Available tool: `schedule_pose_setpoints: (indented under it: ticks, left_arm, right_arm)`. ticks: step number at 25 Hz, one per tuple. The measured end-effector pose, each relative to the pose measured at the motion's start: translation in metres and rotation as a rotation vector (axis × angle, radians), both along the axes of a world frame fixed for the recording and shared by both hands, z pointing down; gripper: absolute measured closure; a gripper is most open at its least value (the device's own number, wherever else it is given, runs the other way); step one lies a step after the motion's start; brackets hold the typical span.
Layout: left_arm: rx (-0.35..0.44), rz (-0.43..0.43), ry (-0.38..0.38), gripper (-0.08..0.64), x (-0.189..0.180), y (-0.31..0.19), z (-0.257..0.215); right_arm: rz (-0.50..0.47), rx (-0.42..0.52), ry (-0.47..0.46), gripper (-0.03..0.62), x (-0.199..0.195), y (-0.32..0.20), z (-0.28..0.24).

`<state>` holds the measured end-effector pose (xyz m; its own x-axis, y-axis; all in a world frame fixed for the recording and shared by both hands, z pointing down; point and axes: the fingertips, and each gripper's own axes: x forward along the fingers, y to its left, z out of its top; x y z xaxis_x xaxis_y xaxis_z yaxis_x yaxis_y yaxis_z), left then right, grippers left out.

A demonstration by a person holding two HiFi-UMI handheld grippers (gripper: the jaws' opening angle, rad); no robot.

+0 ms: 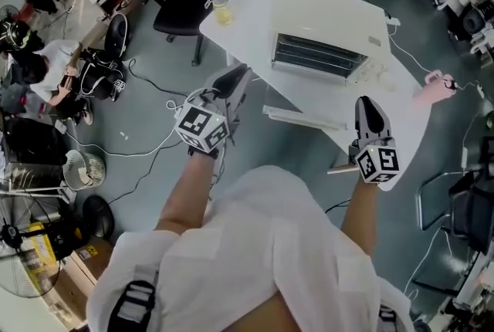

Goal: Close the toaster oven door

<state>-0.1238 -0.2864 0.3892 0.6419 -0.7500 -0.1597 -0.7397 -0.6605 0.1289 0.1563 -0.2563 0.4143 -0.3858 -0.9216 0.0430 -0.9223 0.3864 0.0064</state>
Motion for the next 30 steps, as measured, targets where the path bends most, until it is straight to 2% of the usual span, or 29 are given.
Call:
schedule_pose_setpoints:
  ticks: [9, 14, 18, 25, 30]
  left_arm:
    - [-0.02, 0.017, 0.007, 0.54, -0.016, 0.003, 0.016]
    - [-0.046, -0.017, -0.004, 0.54, -0.021, -0.01, 0.031]
    - [-0.054, -0.036, 0.002, 0.54, -0.021, -0.018, 0.037]
    - [-0.077, -0.039, -0.035, 0.54, -0.011, -0.028, 0.055]
    - [-0.093, -0.03, -0.051, 0.541, 0.0, -0.027, 0.071]
  right_arm:
    - [-0.018, -0.03, 0.057, 0.535, -0.022, 0.001, 0.013]
    - [-0.073, -0.068, 0.163, 0.531, -0.045, -0.008, 0.034]
    - [-0.118, -0.114, 0.2, 0.525, -0.057, -0.018, 0.055]
    - [-0.159, -0.186, 0.249, 0.523, -0.071, -0.028, 0.09]
    - [-0.203, -0.242, 0.357, 0.518, -0.076, -0.03, 0.121]
